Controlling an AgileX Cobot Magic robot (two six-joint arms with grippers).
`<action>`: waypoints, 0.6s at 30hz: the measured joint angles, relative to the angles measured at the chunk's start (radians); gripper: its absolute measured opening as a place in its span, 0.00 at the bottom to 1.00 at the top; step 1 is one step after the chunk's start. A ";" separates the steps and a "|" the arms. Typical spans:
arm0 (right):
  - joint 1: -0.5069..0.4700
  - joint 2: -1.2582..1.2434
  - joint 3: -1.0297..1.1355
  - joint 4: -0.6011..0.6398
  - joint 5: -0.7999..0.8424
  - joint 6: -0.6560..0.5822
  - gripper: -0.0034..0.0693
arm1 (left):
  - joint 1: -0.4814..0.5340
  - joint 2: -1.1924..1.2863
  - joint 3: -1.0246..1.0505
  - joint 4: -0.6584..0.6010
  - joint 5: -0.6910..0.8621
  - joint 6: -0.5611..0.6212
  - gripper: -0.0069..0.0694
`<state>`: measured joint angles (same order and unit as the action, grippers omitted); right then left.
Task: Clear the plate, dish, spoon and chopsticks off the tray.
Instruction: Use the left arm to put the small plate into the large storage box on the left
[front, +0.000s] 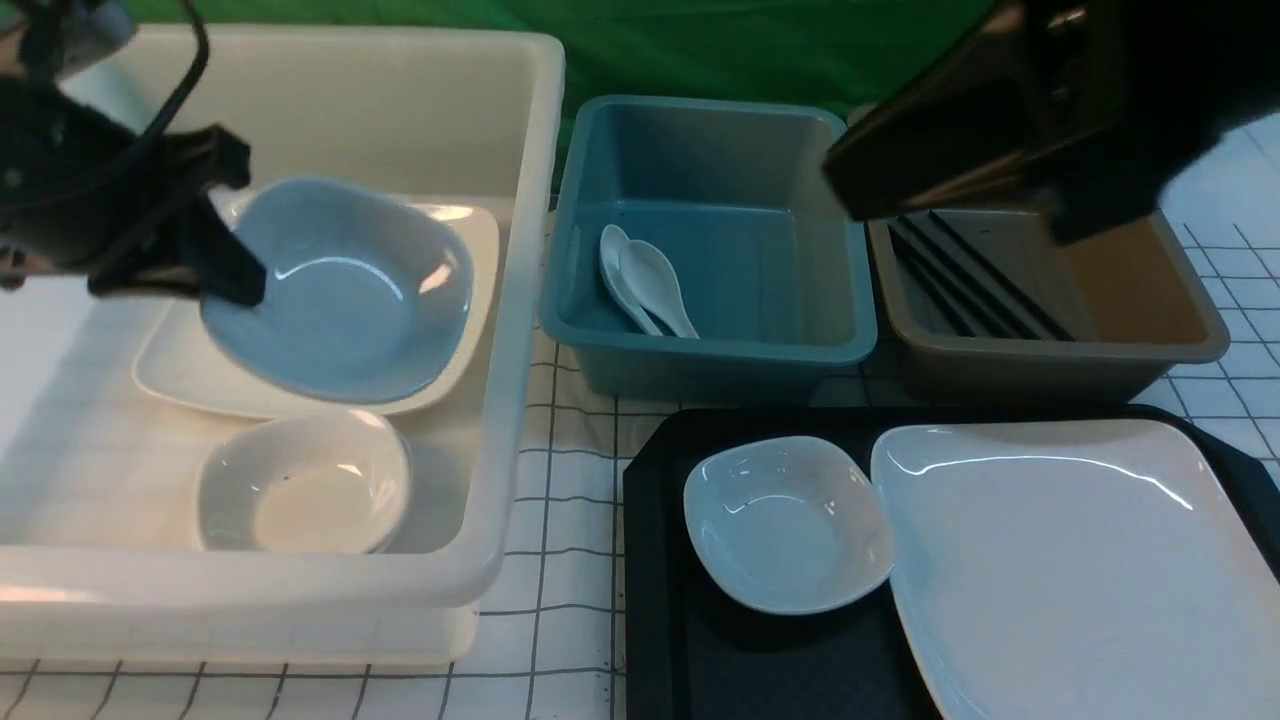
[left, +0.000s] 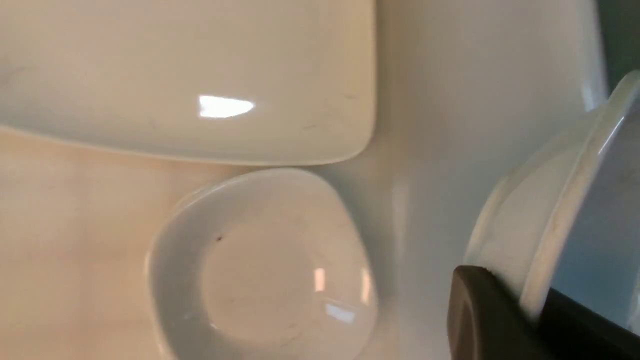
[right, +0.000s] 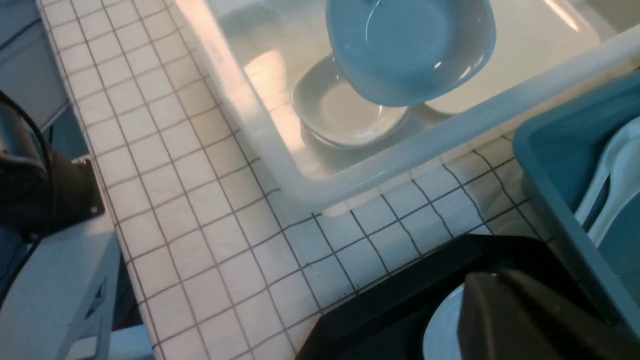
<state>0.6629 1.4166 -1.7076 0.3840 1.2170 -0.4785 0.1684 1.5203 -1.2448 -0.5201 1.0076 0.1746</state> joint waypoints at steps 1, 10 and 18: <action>0.022 0.025 -0.014 -0.015 0.001 0.006 0.05 | 0.013 -0.001 0.037 -0.002 -0.024 0.000 0.10; 0.067 0.116 -0.083 -0.040 -0.001 0.033 0.05 | 0.024 -0.001 0.223 0.023 -0.207 -0.037 0.10; 0.067 0.118 -0.085 -0.042 0.000 0.034 0.05 | 0.027 0.001 0.286 0.120 -0.283 -0.143 0.18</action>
<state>0.7297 1.5349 -1.7930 0.3425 1.2172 -0.4446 0.1954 1.5216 -0.9593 -0.3999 0.7246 0.0315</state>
